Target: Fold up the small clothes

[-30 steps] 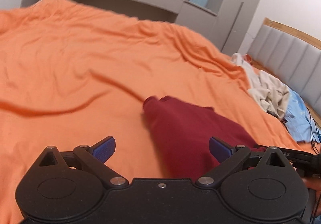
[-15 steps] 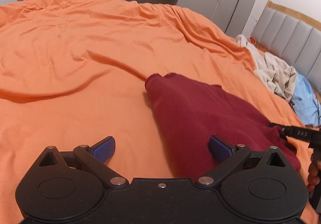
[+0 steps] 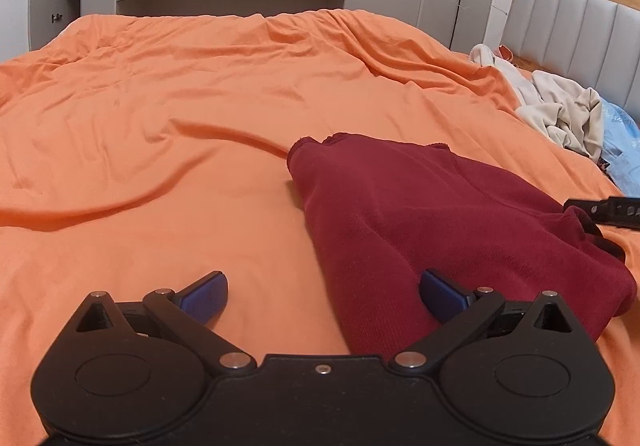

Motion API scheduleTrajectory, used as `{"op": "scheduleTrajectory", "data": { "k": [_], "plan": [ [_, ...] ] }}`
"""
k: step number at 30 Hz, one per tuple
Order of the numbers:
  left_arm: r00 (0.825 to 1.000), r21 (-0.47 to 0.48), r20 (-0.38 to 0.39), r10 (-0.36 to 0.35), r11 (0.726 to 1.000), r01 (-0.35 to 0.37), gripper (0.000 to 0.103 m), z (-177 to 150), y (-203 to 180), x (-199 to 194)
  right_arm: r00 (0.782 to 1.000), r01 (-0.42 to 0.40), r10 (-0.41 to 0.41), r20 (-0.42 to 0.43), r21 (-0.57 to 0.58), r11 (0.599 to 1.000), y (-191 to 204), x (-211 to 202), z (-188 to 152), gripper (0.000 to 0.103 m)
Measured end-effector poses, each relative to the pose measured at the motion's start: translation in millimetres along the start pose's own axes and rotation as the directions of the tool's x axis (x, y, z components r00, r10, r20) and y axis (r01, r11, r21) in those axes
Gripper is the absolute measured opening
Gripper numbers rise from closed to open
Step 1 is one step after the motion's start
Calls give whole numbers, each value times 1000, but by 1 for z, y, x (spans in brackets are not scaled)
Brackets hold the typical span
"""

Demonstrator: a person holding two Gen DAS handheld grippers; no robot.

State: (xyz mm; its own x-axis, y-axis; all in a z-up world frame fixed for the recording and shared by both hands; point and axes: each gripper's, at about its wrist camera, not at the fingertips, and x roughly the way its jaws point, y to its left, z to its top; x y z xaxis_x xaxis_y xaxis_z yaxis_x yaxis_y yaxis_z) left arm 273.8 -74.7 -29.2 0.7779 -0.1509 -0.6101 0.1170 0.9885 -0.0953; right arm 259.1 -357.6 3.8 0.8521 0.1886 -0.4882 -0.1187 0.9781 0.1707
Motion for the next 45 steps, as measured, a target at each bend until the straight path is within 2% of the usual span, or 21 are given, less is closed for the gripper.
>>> {"op": "scheduleTrajectory", "data": {
  "k": [3, 6, 10, 13, 17, 22, 26, 30, 35, 37, 38, 40, 42, 43, 45],
  "plan": [
    [1000, -1, -1, -1, 1000, 1, 103, 0, 0, 0, 998, -65, 65, -2, -75, 995, 16, -5, 0, 95],
    [1000, -10, -3, -7, 1000, 7, 103, 1, 0, 0, 995, -96, 90, -44, -138, 986, 29, -2, -5, 99],
    [1000, -19, -6, -15, 1000, 15, 103, 0, 2, 2, 992, -49, 18, -125, -246, 968, 45, 9, -18, 103],
    [1000, -20, -6, -16, 1000, 16, 103, 1, 3, 2, 988, -30, -13, -156, -273, 962, 46, 15, -26, 103],
    [1000, -19, -7, -19, 1000, 19, 103, 1, 2, 2, 981, -41, -7, -191, -244, 969, 40, 18, -29, 103],
    [1000, -12, -6, -17, 1000, 17, 103, 0, 3, 2, 974, -106, 71, -216, -156, 982, 22, 16, -21, 103],
    [1000, -12, -6, -17, 1000, 17, 103, 0, 3, 2, 978, -139, 126, -166, -72, 988, 3, 4, -10, 103],
    [1000, -7, -3, -14, 1000, 14, 103, 0, 3, 1, 990, -106, 106, -95, 2, 994, -5, 2, -3, 103],
    [1000, 18, 11, 8, 1000, -9, 103, -2, -1, 1, 994, -62, 62, -92, -1, 998, 1, 27, 6, 103],
    [1000, 38, 20, 24, 999, -25, 103, -3, -5, 0, 994, -68, 66, -88, -18, 998, 1, 39, 7, 97],
    [999, 48, 25, 32, 998, -34, 103, -4, -7, 0, 993, -70, 68, -92, -21, 997, 1, 44, 6, 88],
    [999, 61, 33, 42, 997, -44, 103, -4, -9, -1, 992, -65, 64, -108, -5, 998, -4, 53, 3, 80],
    [999, 59, 32, 40, 997, -41, 103, -4, -10, -2, 990, -80, 82, -111, 17, 997, -8, 59, 1, 73],
    [999, 55, 30, 36, 998, -38, 103, -4, -9, -2, 990, -79, 81, -112, 21, 997, -9, 62, 1, 72],
    [999, 48, 26, 31, 998, -33, 103, -3, -9, -2, 991, -60, 63, -120, 35, 998, -12, 65, -1, 63]
  ]
}}
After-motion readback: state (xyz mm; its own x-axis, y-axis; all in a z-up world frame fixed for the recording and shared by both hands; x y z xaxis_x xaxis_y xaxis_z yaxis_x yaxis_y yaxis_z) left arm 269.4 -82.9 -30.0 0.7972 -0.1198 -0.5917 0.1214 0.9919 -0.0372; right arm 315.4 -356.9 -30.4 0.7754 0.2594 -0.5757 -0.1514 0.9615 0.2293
